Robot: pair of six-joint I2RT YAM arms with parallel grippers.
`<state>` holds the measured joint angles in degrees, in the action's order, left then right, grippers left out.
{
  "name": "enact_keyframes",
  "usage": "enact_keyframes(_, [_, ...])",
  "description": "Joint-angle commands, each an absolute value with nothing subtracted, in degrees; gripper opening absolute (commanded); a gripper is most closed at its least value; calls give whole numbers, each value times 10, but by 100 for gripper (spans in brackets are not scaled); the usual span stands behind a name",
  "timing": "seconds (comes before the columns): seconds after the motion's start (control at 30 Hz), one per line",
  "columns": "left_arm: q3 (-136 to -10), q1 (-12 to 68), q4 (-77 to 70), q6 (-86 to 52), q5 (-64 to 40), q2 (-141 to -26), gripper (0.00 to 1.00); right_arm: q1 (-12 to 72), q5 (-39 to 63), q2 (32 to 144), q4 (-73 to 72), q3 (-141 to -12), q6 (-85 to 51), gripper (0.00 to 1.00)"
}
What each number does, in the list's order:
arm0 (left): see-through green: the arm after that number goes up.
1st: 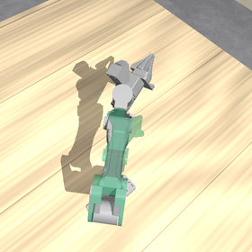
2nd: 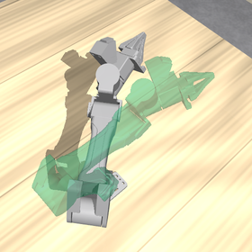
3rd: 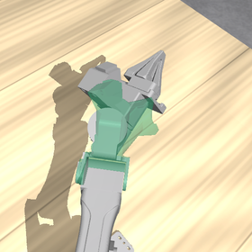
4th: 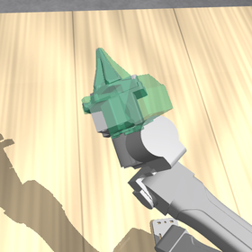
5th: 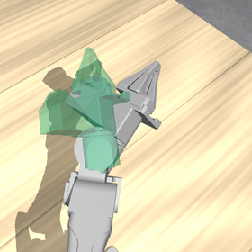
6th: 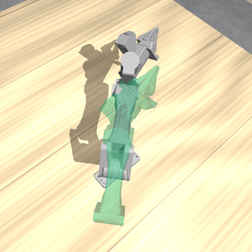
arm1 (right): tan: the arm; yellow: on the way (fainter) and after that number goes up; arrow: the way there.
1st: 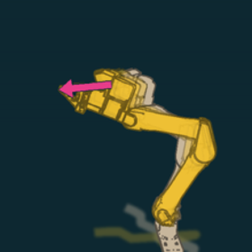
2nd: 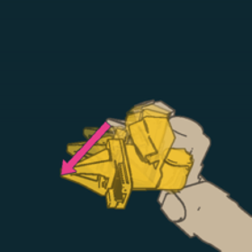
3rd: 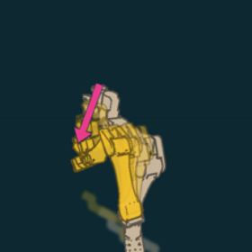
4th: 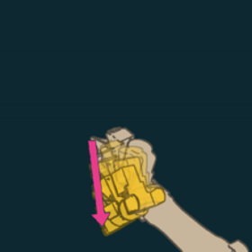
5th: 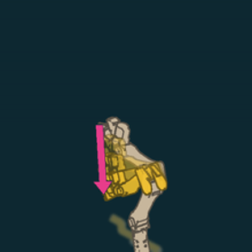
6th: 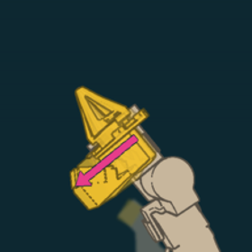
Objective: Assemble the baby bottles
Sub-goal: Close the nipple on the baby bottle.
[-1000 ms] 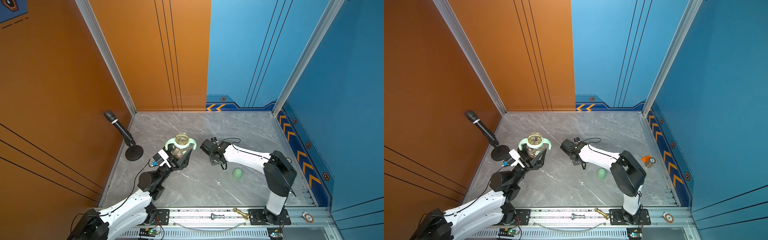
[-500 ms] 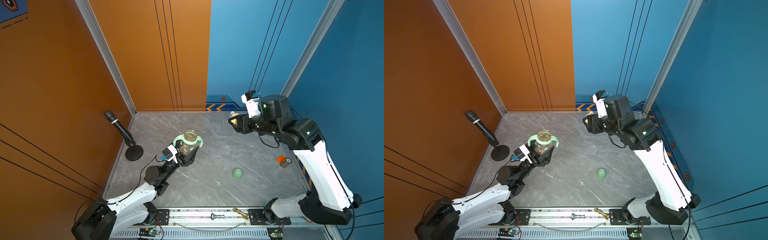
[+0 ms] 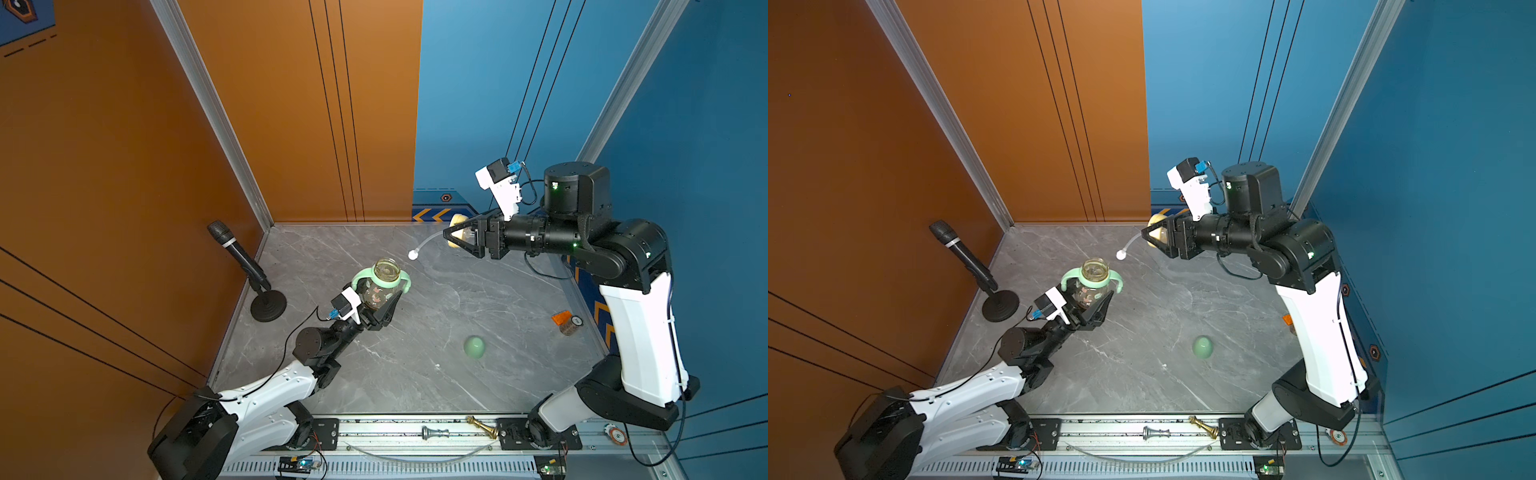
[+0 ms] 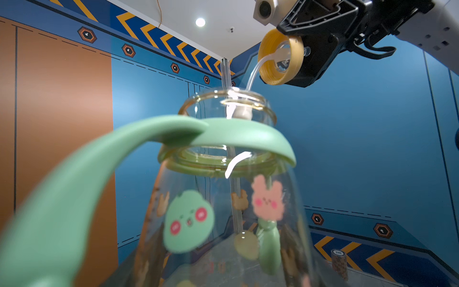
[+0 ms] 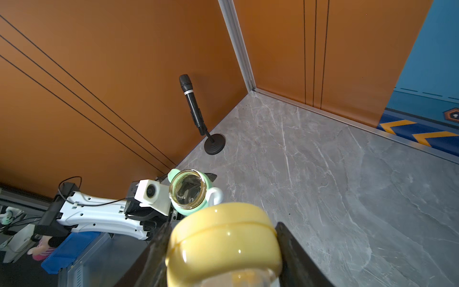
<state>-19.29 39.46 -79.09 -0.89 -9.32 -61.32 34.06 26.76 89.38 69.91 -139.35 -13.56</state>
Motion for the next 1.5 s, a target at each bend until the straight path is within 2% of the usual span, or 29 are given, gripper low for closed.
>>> enact_keyframes(0.0, [-206, 398, -807, -12, -115, -621, 21, 338, 317, 900, 685, -1407, -147, 49])
enact_keyframes(1.47, [-223, 426, -806, -7, -138, -673, 21, 387, 311, 930, 675, -1395, -152, 48])
